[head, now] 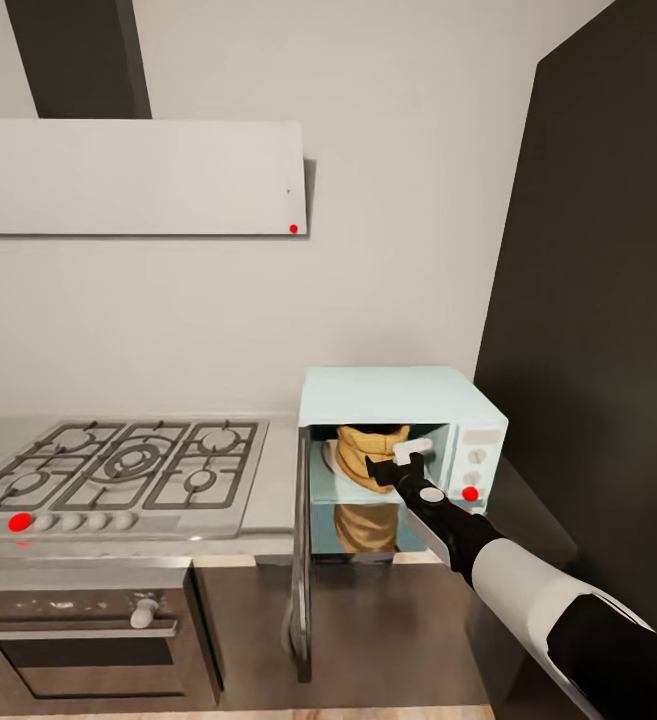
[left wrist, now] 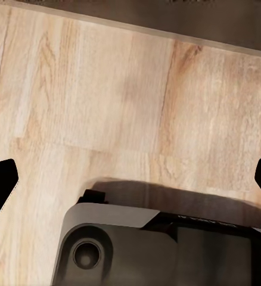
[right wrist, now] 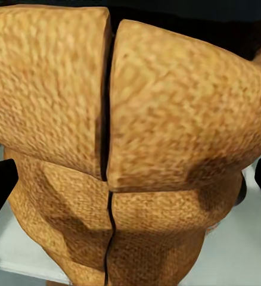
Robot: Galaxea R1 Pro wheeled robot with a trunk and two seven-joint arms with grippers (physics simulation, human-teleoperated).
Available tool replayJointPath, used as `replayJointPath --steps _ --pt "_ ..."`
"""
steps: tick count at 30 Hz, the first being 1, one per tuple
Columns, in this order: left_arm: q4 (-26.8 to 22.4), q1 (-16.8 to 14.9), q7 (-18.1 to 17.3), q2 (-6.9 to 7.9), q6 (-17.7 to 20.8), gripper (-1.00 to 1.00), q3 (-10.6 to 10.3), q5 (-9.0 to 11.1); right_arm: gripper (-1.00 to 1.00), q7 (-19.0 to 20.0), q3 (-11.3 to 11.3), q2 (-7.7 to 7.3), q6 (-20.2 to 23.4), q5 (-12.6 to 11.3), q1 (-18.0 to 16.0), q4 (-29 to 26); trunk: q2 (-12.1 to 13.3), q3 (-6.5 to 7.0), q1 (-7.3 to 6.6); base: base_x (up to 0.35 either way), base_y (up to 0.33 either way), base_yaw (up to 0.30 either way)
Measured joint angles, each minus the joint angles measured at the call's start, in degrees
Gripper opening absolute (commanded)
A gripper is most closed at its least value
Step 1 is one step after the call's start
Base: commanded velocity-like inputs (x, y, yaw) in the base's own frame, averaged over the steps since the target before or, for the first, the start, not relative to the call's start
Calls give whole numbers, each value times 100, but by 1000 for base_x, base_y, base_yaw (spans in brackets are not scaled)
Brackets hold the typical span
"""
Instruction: In the kitchen, take the popcorn bag from the countertop, put it into the microwave, and heat it until the popcorn is cooked so the cooked popcorn ends up inside the bag.
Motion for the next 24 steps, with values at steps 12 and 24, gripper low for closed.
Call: replayJointPath --steps 12,24 --pt "0 0 0 0 -2 100 0 0 100 -1 8 0 0 4 0 1 2 0 2 38 27 0" --pt "0 0 0 0 0 100 0 0 100 -6 -28 -28 16 -9 0 -34 2 0 2 73 0 0"
